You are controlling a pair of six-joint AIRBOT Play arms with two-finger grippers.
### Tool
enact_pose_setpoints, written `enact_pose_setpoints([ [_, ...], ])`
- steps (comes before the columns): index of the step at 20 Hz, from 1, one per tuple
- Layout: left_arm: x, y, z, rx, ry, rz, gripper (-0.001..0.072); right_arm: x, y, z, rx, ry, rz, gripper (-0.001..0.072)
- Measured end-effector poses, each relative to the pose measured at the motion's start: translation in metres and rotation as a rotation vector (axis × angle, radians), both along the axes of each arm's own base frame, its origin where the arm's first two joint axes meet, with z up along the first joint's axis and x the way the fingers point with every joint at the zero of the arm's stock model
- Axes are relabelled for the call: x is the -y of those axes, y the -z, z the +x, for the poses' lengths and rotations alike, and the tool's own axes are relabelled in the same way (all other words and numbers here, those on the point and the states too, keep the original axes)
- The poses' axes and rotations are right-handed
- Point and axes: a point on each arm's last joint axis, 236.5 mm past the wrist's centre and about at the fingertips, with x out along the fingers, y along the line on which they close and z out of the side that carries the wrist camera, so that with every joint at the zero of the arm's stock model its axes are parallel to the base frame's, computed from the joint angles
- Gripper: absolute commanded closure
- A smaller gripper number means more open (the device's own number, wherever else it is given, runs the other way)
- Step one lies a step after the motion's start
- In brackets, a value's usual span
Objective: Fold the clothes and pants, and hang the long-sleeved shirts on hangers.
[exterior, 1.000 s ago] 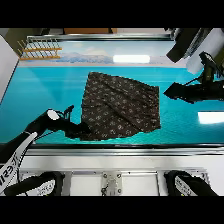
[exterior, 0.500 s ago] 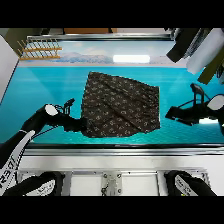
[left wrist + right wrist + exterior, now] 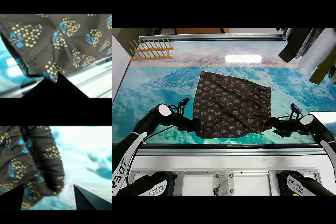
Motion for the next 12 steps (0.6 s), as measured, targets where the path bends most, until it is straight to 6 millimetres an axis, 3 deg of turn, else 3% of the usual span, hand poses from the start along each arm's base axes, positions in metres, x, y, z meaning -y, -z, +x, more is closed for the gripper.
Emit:
enact_pose_setpoints([
  [2, 0.002, 0.0, -0.001, 0.001, 0.006, 0.0, 0.0703, -0.007, 0.004, 0.006, 0.018, -0.002, 0.0, 0.0069],
  [3, 0.002, 0.0, -0.001, 0.0, 0.008, 0.0, 0.0703, -0.01, 0.006, 0.008, 0.026, -0.003, 0.0, 0.0136],
  [5, 0.003, 0.0, -0.002, 0.001, 0.011, 0.001, 0.0703, -0.011, 0.011, 0.011, 0.037, -0.006, -0.014, 0.0567],
  [6, 0.003, 0.0, -0.002, 0.001, 0.011, 0.001, 0.0703, -0.011, 0.012, 0.012, 0.042, -0.015, -0.021, 0.0626],
  [7, 0.003, 0.0, -0.001, 0.003, 0.01, 0.001, 0.0703, -0.012, 0.013, 0.011, 0.047, -0.034, -0.029, 0.063],
  [8, 0.003, 0.0, -0.001, 0.003, 0.01, 0.001, 0.0703, -0.013, 0.013, 0.011, 0.053, -0.05, -0.033, 0.0699],
  [12, -0.005, -0.002, 0.004, 0.004, -0.019, 0.0, 0.0704, -0.014, 0.007, 0.015, 0.085, -0.12, -0.055, 0.07],
])
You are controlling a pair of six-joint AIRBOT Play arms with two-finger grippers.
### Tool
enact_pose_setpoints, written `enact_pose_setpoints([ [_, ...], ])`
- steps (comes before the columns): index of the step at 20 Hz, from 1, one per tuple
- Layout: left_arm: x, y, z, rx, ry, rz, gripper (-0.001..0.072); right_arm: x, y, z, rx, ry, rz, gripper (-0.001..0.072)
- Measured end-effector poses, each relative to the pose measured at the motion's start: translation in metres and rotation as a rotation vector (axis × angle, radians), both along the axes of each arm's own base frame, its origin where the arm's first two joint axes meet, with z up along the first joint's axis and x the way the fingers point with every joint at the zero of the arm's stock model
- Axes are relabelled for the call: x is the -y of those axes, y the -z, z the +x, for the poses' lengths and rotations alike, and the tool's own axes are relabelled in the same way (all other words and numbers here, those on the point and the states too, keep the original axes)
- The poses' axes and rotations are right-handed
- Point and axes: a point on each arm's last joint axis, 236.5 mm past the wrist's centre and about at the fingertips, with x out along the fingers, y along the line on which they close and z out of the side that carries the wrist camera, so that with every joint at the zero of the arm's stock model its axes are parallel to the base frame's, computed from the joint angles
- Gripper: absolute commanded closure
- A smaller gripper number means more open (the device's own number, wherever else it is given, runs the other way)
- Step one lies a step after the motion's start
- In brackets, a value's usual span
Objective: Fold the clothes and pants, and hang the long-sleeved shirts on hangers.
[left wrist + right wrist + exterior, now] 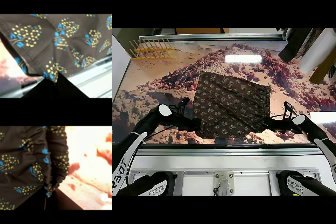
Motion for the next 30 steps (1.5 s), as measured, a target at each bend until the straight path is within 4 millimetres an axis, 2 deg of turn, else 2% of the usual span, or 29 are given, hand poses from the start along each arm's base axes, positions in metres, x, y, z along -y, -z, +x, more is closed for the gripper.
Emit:
enact_pose_setpoints([
  [2, -0.012, -0.015, 0.017, 0.039, -0.038, -0.005, 0.0704, 0.0, -0.021, 0.011, 0.042, -0.055, -0.017, 0.07],
  [3, -0.021, -0.031, 0.032, 0.084, -0.064, -0.01, 0.0704, 0.0, -0.037, 0.017, 0.069, -0.087, -0.028, 0.07],
  [4, -0.031, -0.056, 0.049, 0.148, -0.091, -0.015, 0.0704, 0.0, -0.06, 0.027, 0.109, -0.121, -0.038, 0.07],
  [5, -0.043, -0.088, 0.067, 0.228, -0.118, -0.021, 0.0704, -0.001, -0.089, 0.036, 0.157, -0.158, -0.05, 0.07],
  [7, -0.066, -0.176, 0.095, 0.439, -0.164, -0.028, 0.0704, -0.007, -0.162, 0.051, 0.276, -0.216, -0.056, 0.07],
  [9, -0.082, -0.275, 0.098, 0.675, -0.192, -0.024, 0.0704, -0.013, -0.242, 0.055, 0.412, -0.238, -0.066, 0.07],
  [11, -0.091, -0.368, 0.078, 0.918, -0.214, -0.001, 0.0704, -0.016, -0.317, 0.043, 0.548, -0.234, -0.081, 0.07],
  [13, -0.093, -0.444, 0.041, 1.135, -0.229, 0.023, 0.0704, -0.018, -0.376, 0.019, 0.663, -0.211, -0.094, 0.07],
  [15, -0.091, -0.503, -0.003, 1.323, -0.245, 0.045, 0.0705, -0.021, -0.413, -0.012, 0.729, -0.186, -0.093, 0.07],
  [17, -0.086, -0.54, -0.043, 1.454, -0.263, 0.048, 0.0705, -0.025, -0.429, -0.044, 0.737, -0.167, -0.078, 0.07],
  [18, -0.084, -0.552, -0.056, 1.497, -0.272, 0.043, 0.0705, -0.027, -0.431, -0.059, 0.721, -0.159, -0.066, 0.07],
  [19, -0.083, -0.559, -0.065, 1.524, -0.277, 0.041, 0.0705, -0.028, -0.43, -0.071, 0.697, -0.152, -0.055, 0.07],
  [21, -0.084, -0.561, -0.064, 1.517, -0.289, 0.029, 0.0704, -0.031, -0.42, -0.089, 0.62, -0.14, -0.03, 0.07],
  [22, -0.085, -0.556, -0.055, 1.488, -0.29, 0.026, 0.0705, -0.031, -0.411, -0.093, 0.571, -0.138, -0.02, 0.07],
  [24, -0.088, -0.529, -0.02, 1.371, -0.281, 0.016, 0.0704, -0.031, -0.388, -0.094, 0.454, -0.137, -0.004, 0.07],
  [25, -0.091, -0.508, 0.005, 1.296, -0.28, 0.011, 0.0704, -0.027, -0.37, -0.088, 0.379, -0.129, -0.006, 0.07],
  [27, -0.089, -0.453, 0.058, 1.121, -0.259, -0.006, 0.0704, -0.024, -0.335, -0.074, 0.239, -0.138, 0.002, 0.07],
  [30, -0.08, -0.349, 0.135, 0.84, -0.228, -0.023, 0.0705, -0.019, -0.273, -0.034, 0.044, -0.166, 0.019, 0.07],
])
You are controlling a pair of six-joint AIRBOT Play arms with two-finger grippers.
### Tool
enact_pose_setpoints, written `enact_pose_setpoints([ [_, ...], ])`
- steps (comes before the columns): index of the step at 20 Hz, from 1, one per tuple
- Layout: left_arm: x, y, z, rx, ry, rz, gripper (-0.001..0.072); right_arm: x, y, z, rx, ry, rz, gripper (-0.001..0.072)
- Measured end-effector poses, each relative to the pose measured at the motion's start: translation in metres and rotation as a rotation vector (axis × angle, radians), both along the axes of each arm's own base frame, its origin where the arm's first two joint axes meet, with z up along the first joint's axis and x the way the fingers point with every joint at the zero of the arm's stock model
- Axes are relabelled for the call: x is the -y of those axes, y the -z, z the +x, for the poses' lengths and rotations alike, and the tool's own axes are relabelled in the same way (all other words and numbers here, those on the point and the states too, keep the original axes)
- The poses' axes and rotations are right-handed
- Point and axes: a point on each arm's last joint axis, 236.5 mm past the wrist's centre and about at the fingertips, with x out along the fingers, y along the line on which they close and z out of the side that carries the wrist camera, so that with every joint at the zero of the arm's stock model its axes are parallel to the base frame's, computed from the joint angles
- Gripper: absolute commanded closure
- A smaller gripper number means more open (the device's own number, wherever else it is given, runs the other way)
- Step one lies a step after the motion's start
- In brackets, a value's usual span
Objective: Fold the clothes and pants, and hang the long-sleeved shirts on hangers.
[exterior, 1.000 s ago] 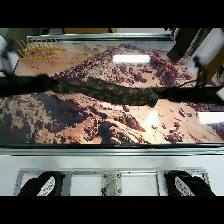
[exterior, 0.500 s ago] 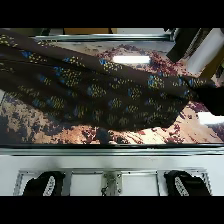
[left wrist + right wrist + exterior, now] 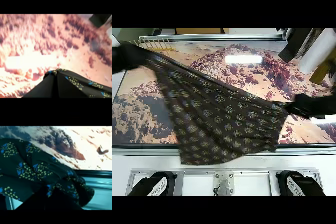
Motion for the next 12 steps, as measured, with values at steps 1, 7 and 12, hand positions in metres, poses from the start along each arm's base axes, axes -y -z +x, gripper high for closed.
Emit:
enact_pose_setpoints([
  [1, 0.005, 0.031, 0.021, -0.073, 0.013, -0.007, 0.0705, 0.002, 0.02, 0.016, -0.045, 0.002, 0.002, 0.07],
  [7, 0.038, 0.152, 0.106, -0.316, 0.093, -0.022, 0.0704, 0.018, 0.102, 0.116, -0.106, 0.058, -0.007, 0.07],
  [12, 0.04, 0.162, 0.111, -0.359, 0.117, -0.022, 0.0705, 0.037, 0.104, 0.147, -0.026, 0.086, -0.089, 0.07],
])
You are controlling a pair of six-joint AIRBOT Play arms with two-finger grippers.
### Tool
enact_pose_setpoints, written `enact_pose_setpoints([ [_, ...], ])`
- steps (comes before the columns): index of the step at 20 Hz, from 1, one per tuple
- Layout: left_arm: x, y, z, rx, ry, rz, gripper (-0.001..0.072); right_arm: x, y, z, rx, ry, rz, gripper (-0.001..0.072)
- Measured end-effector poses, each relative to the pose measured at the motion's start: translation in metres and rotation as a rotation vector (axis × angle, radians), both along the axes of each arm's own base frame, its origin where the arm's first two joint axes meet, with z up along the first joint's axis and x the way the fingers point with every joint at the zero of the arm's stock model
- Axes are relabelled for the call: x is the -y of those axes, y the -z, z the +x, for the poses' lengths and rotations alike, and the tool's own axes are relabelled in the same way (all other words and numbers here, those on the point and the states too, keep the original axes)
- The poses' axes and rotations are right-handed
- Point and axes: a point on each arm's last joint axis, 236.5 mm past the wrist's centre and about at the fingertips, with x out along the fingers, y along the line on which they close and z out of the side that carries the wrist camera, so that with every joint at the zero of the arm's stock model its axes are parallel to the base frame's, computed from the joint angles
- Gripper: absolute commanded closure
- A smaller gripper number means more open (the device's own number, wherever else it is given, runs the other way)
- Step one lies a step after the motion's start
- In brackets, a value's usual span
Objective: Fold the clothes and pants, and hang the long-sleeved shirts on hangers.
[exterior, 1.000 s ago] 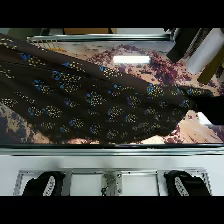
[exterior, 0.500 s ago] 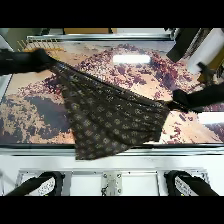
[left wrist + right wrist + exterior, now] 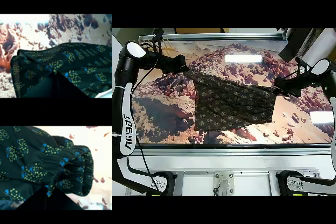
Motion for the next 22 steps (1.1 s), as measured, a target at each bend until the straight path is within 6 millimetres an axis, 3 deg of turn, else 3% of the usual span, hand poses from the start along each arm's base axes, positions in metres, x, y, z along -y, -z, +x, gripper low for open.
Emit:
enact_pose_setpoints([
  [3, -0.004, 0.016, -0.029, -0.064, -0.005, 0.018, 0.0704, 0.005, 0.001, -0.012, -0.004, -0.017, -0.058, 0.07],
  [5, -0.006, 0.04, -0.057, -0.123, -0.014, 0.029, 0.0704, 0.006, 0.012, -0.031, -0.039, -0.034, -0.094, 0.07],
  [10, 0.004, 0.123, -0.137, -0.269, -0.013, 0.062, 0.0704, 0.014, 0.067, -0.072, -0.139, -0.045, -0.162, 0.0699],
  [13, 0.014, 0.172, -0.176, -0.338, -0.004, 0.088, 0.0704, 0.016, 0.095, -0.086, -0.168, -0.03, -0.171, 0.0699],
  [16, 0.021, 0.204, -0.199, -0.384, 0.007, 0.111, 0.0704, 0.017, 0.113, -0.097, -0.191, -0.023, -0.176, 0.0697],
  [19, 0.022, 0.216, -0.207, -0.399, 0.008, 0.122, 0.0701, 0.016, 0.12, -0.102, -0.202, -0.018, -0.17, 0.0653],
  [20, 0.02, 0.216, -0.207, -0.395, 0.005, 0.123, 0.0523, 0.014, 0.121, -0.102, -0.204, -0.014, -0.162, 0.0424],
  [21, 0.018, 0.214, -0.205, -0.383, -0.005, 0.121, 0.0247, 0.011, 0.121, -0.102, -0.204, -0.009, -0.147, 0.0217],
  [22, 0.015, 0.21, -0.202, -0.368, -0.016, 0.118, 0.0201, 0.006, 0.12, -0.102, -0.2, -0.008, -0.126, 0.0164],
])
